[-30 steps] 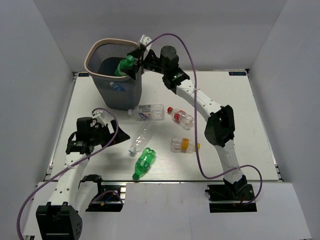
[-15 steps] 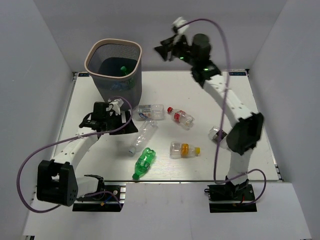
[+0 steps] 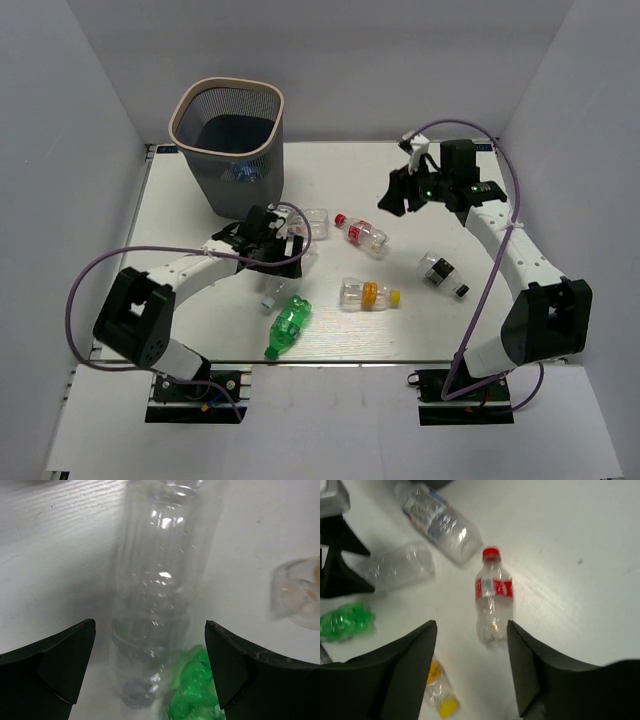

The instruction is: Put the plastic bottles in the bin

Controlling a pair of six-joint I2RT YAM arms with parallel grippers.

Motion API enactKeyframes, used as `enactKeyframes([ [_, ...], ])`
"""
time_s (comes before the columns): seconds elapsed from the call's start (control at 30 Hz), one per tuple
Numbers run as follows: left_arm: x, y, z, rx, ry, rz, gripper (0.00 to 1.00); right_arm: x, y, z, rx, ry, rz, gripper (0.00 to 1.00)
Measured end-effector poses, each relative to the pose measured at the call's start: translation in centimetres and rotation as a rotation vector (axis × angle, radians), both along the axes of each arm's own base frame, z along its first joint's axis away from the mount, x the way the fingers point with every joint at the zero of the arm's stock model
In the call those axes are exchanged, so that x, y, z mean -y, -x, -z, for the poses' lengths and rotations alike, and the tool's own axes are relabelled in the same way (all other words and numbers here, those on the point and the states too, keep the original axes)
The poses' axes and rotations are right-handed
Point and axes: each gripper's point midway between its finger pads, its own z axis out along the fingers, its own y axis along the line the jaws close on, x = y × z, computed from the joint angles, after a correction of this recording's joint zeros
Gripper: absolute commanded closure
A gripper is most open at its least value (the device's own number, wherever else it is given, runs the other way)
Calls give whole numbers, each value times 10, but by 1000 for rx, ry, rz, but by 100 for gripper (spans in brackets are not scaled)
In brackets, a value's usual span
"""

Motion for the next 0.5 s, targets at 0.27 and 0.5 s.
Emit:
enactKeyframes([
  [0.27,-10,-10,41,-8,-256,-46,30,13,31,15,-76,13,-46,31],
  [0.5,7,-20,3,94,-253,-36,76,16,38,15,-83,2,-87,73],
])
